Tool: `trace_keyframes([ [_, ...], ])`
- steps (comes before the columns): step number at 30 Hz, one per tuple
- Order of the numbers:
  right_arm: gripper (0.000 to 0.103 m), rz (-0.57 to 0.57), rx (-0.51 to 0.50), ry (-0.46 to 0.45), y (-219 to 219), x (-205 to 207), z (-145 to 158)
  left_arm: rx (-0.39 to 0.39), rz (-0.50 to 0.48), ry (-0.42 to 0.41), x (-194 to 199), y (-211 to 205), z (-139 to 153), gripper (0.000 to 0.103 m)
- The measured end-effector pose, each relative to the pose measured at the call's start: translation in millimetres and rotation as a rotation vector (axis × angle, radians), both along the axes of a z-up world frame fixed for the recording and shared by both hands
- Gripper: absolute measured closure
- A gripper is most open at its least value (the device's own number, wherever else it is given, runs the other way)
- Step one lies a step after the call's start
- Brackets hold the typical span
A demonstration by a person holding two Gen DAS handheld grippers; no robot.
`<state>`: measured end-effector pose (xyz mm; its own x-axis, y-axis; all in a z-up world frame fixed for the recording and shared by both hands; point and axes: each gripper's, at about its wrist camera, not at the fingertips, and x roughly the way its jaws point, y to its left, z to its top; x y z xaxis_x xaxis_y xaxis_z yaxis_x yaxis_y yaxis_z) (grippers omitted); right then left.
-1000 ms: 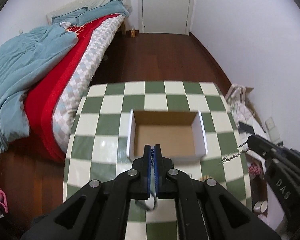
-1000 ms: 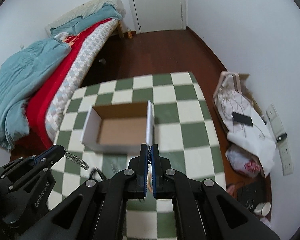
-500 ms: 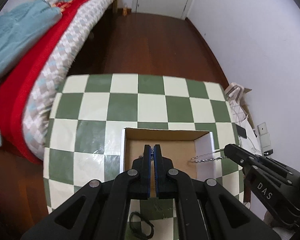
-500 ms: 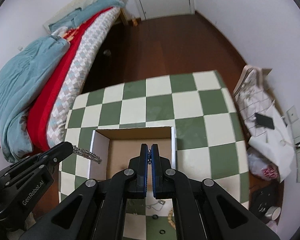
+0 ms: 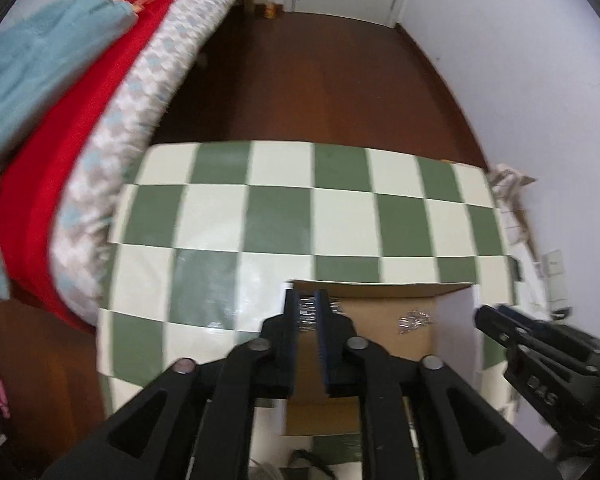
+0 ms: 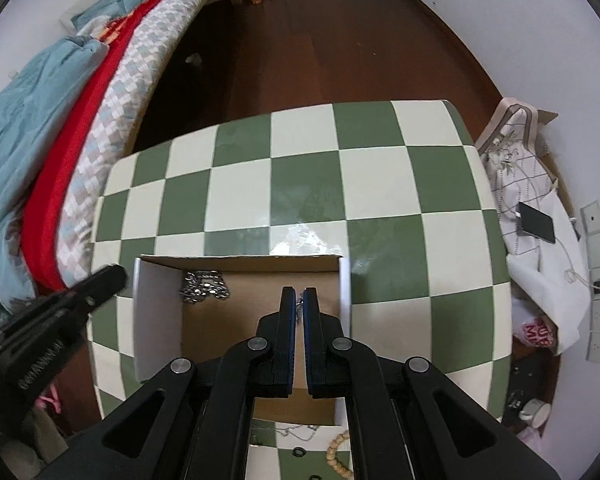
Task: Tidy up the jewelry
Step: 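Carry both chains into the white box and open both grippers, then grasp the black watch band with the left gripper while the right gripper grasps the wooden bead bracelet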
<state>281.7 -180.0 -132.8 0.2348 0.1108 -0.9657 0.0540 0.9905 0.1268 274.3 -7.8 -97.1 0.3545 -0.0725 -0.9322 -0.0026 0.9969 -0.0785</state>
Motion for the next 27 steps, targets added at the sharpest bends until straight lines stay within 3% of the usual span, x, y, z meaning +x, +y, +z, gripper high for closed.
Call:
trace_keyframes([
  [1, 0.077, -0.001, -0.01, 0.002, -0.7, -0.6, 0.3, 0.019, 0.005, -0.008, -1.7, 1.6, 0.4, 0.069],
  [2, 0.067, -0.003, -0.018, 0.001, -1.5, -1.5, 0.8, 0.044, 0.013, -0.018, -4.1, 3.1, 0.7, 0.037],
  [3, 0.049, -0.004, -0.027, -0.003, -2.2, -3.8, 1.7, 0.071, 0.028, -0.031, -7.4, 5.6, 1.1, 0.023],
  [4, 0.039, 0.001, -0.046, -0.006, -1.8, -6.5, 2.6, 0.083, 0.037, -0.048, -10.2, 8.4, 1.7, 0.015],
  [6, 0.037, 0.016, -0.083, -0.015, 1.3, -12.7, 4.1, 0.119, 0.052, -0.062, -18.2, 12.4, -0.7, 0.014],
  [8, 0.02, 0.026, -0.121, -0.016, 4.7, -18.8, 4.0, 0.149, 0.06, -0.047, -24.5, 15.4, -7.0, 0.0],
  [9, 0.006, 0.032, -0.15, -0.019, 7.4, -24.0, 2.8, 0.155, 0.062, -0.049, -28.3, 16.4, -9.1, 0.0],
  [10, 0.003, 0.037, -0.166, -0.02, 9.3, -27.8, 1.3, 0.162, 0.062, -0.052, -32.3, 17.1, -11.0, 0.0],
  [19, 0.0, 0.043, -0.19, -0.042, 19.9, -64.4, -11.9, 0.177, 0.078, -0.095, -69.3, 24.5, -12.6, 0.0],
  [27, 0.0, 0.007, -0.183, -0.115, 20.6, -92.0, 8.7, 0.171, 0.074, -0.156, -102.1, 24.5, 10.7, 0.0],
])
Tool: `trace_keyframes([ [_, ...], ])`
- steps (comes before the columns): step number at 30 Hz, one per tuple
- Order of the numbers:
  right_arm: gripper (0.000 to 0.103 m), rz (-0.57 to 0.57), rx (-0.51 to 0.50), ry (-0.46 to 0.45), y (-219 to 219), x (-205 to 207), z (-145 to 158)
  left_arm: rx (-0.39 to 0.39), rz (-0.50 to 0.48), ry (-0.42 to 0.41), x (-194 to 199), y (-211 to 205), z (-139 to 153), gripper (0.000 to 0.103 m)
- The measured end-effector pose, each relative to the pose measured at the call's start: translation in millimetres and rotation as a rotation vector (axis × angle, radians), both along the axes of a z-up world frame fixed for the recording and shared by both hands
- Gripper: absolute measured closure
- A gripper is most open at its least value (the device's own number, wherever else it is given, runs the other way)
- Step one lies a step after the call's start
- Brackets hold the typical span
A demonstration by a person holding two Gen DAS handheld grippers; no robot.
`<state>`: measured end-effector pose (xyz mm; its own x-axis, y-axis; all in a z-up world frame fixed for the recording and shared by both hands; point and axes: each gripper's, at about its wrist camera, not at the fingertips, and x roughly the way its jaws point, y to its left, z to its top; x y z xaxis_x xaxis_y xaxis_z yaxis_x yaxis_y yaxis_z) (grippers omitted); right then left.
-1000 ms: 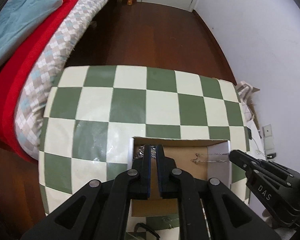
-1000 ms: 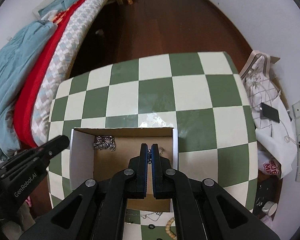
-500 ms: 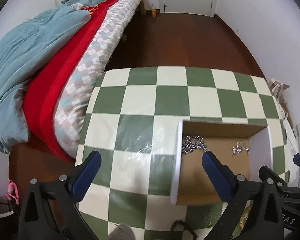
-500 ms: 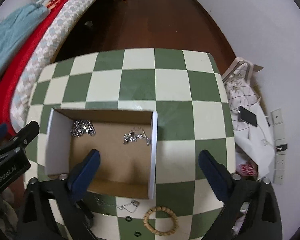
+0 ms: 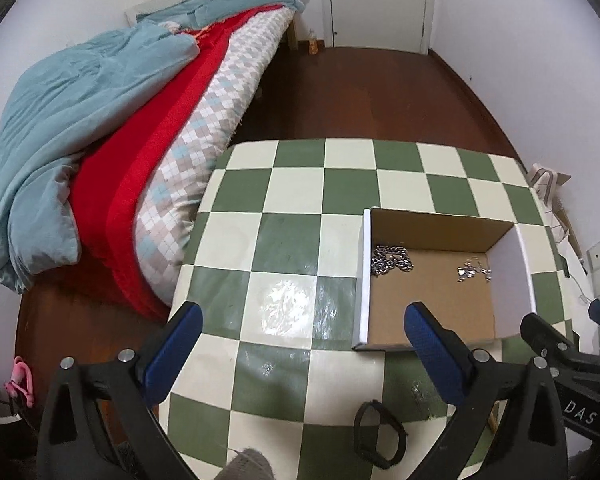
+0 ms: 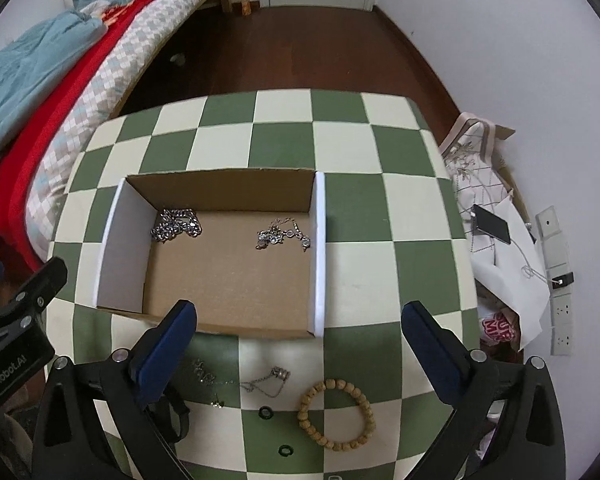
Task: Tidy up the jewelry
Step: 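Grasp the black watch band with the left gripper while the right gripper grasps the wooden bead bracelet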
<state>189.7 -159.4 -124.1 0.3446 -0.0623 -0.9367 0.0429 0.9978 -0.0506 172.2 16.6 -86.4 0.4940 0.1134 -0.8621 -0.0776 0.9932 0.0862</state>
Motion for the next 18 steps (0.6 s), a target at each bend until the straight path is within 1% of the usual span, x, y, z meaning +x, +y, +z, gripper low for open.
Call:
trace_keyframes([
  [2, 0.0, -0.005, -0.005, -0.026, -0.3, -8.1, 9.3, -0.003, -0.011, -0.024, -10.5, -1.5, 8.7, 0.0],
  [5, 0.0, -0.012, -0.024, -0.073, -1.0, -21.9, 24.6, 0.02, -0.024, -0.065, -24.6, -4.3, 21.6, 0.0],
  [10, 0.0, -0.018, -0.04, -0.14, -2.4, -47.9, 51.0, 0.028, -0.039, -0.12, -48.1, -6.0, 42.1, 0.0],
  [18, 0.0, -0.017, -0.071, -0.24, 0.1, -88.9, 89.4, 0.012, -0.056, -0.182, -82.2, -6.4, 69.9, 0.0],
])
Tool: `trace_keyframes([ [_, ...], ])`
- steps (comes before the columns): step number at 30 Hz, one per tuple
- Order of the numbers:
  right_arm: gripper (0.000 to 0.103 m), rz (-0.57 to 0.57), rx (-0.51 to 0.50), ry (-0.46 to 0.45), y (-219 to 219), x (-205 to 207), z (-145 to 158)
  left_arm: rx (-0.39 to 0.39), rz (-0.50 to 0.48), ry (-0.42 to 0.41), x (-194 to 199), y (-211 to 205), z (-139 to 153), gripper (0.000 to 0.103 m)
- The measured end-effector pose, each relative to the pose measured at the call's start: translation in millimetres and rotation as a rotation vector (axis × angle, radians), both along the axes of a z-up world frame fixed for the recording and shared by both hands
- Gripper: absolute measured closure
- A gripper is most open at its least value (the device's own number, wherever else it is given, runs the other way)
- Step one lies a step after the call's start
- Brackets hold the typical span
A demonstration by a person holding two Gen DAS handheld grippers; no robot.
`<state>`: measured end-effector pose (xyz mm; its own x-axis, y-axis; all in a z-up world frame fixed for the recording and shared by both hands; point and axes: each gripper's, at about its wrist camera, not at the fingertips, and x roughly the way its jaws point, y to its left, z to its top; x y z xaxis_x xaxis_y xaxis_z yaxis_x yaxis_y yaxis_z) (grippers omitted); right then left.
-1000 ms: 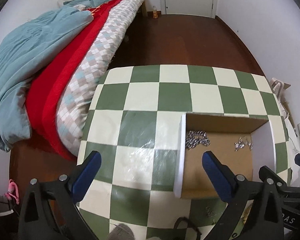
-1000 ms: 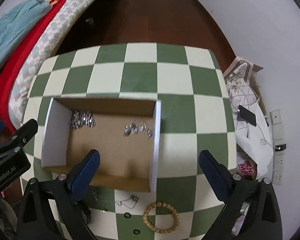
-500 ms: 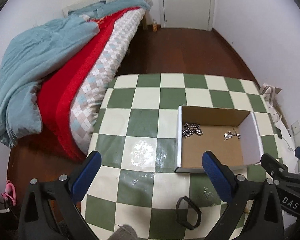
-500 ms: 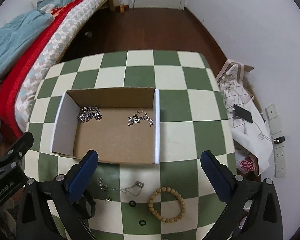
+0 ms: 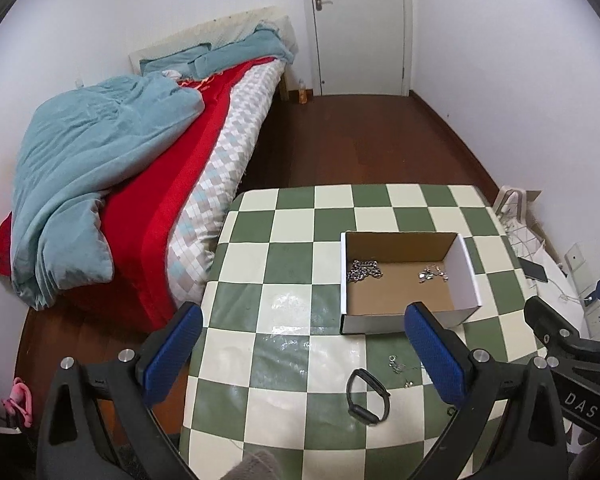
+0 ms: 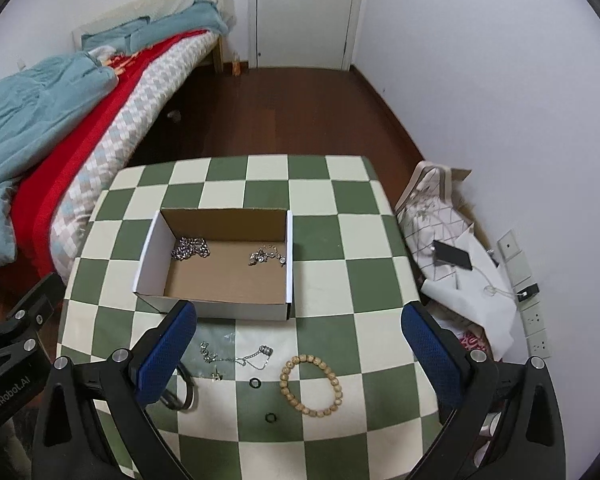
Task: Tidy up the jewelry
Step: 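Grasp the black watch band with the left gripper while the right gripper grasps the wooden bead bracelet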
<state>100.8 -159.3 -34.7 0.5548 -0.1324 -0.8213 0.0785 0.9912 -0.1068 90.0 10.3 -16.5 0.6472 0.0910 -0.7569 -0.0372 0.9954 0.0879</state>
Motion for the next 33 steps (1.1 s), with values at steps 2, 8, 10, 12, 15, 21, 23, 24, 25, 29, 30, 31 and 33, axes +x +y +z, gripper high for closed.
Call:
trace_keyframes([
  [2, 0.0, 0.004, -0.001, -0.024, 2.1, -10.4, 8.3, -0.006, -0.001, -0.011, -6.6, 1.4, 4.5, 0.0],
  [8, 0.0, 0.014, 0.052, -0.058, 4.2, -38.6, 22.1, -0.002, 0.03, -0.009, -25.4, 10.7, -1.4, 0.0],
  [10, 0.0, 0.008, 0.086, -0.042, -0.2, -45.5, 16.0, 0.009, 0.055, 0.022, -29.3, 16.1, -16.1, 0.0],
  [12, 0.002, -0.014, 0.106, -0.008, -8.4, -52.2, 0.3, 0.012, 0.071, 0.064, -31.4, 19.3, -33.5, 0.0],
  [15, 0.037, -0.054, 0.144, 0.076, -24.3, -56.5, -35.5, 0.008, 0.098, 0.144, -32.0, 22.9, -66.9, 0.0],
  [21, 0.049, -0.132, 0.211, 0.218, -58.7, -65.5, -110.9, -0.073, 0.112, 0.291, -20.1, 20.8, -123.3, 0.001],
  [23, 0.049, -0.155, 0.215, 0.241, -66.1, -68.5, -126.6, -0.137, 0.103, 0.347, -11.5, 17.5, -139.7, 0.002],
  [24, 0.049, -0.17, 0.217, 0.253, -70.6, -69.6, -135.2, -0.164, 0.101, 0.37, -8.3, 15.9, -146.4, 0.003],
  [25, 0.049, -0.179, 0.217, 0.258, -73.0, -68.8, -139.3, -0.195, 0.1, 0.396, -4.4, 13.9, -153.4, 0.006],
  [29, 0.049, -0.22, 0.213, 0.272, -84.8, -63.8, -155.1, -0.291, 0.104, 0.489, 8.3, 3.6, -180.9, 0.025],
  [30, 0.049, -0.231, 0.212, 0.273, -87.9, -62.1, -158.8, -0.297, 0.102, 0.507, 10.3, 0.5, -187.4, 0.029],
  [31, 0.049, -0.238, 0.213, 0.276, -90.6, -59.8, -161.9, -0.295, 0.1, 0.519, 11.2, -2.0, -191.7, 0.038],
  [33, 0.049, -0.251, 0.212, 0.28, -95.0, -54.7, -167.4, -0.274, 0.079, 0.514, 11.3, -8.6, -194.7, 0.046],
])
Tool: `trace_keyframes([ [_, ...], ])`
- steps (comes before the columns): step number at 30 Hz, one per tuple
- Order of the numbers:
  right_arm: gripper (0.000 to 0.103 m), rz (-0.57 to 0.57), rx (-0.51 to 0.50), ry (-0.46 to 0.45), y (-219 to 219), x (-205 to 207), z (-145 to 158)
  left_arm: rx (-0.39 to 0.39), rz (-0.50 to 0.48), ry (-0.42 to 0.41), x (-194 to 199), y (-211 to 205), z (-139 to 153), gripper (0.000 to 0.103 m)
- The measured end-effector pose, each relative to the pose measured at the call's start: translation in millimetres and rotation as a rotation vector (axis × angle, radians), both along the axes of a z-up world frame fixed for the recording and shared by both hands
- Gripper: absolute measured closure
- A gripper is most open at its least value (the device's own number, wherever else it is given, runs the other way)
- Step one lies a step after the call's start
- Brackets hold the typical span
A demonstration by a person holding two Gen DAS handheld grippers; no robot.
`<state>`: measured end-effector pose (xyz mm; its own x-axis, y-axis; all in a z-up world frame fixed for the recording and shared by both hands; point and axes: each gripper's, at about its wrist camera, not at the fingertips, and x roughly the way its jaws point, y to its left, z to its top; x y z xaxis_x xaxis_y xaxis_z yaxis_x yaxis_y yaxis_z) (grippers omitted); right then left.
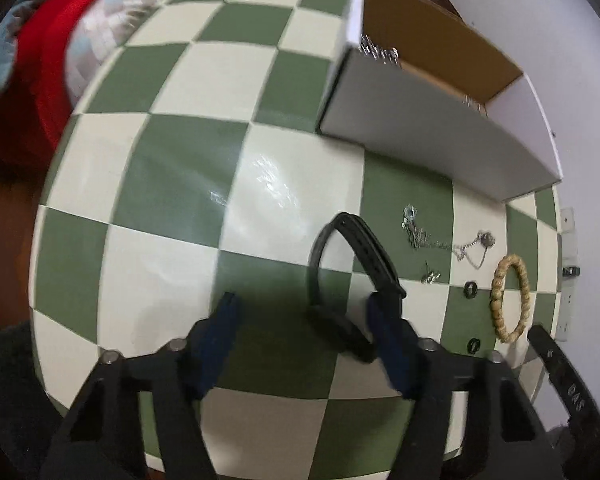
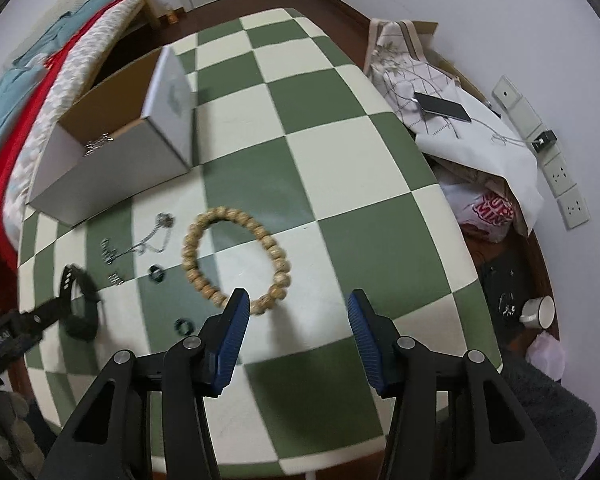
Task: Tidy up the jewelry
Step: 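Grasp the black watch band with the left gripper while the right gripper grasps the wooden bead bracelet, then carry the watch band and bead bracelet into the box and release both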
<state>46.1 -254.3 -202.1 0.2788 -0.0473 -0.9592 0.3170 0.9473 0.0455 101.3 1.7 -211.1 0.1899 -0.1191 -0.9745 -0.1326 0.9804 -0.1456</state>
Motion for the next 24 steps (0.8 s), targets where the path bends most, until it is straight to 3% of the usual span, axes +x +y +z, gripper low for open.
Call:
trace_keyframes([
  [2, 0.049, -0.007, -0.002, 0.009, -2.7, 6.1, -7.6, 0.038, -0.05, -0.019, 0.2, -8.3, 2.6, 0.073],
  [5, 0.049, -0.01, 0.007, 0.014, -4.3, 13.1, -17.2, 0.105, -0.11, -0.039, 0.0, -15.7, 5.1, 0.091],
  [11, 0.053, 0.039, -0.062, -0.005, 6.6, 21.9, -24.1, 0.207, -0.185, -0.081, -7.3, -22.6, 10.4, 0.093],
  [12, 0.06, 0.068, -0.09, -0.009, 11.1, 22.3, -24.4, 0.213, -0.189, -0.084, -7.8, -21.5, 11.7, 0.093],
  [13, 0.077, 0.09, -0.091, -0.016, 13.6, 21.9, -23.8, 0.218, -0.191, -0.086, -9.0, -21.7, 11.9, 0.093],
  [15, 0.093, 0.127, -0.112, -0.003, 17.8, 19.4, -23.2, 0.223, -0.194, -0.089, -13.3, -22.0, 12.6, 0.093],
  [19, 0.093, 0.163, -0.114, 0.024, 18.3, 3.3, -23.3, 0.224, -0.192, -0.095, -16.2, -21.7, 14.3, 0.093],
  [24, 0.092, 0.13, -0.09, 0.025, 14.1, -3.1, -22.0, 0.224, -0.191, -0.097, -19.7, -22.7, 11.4, 0.093],
])
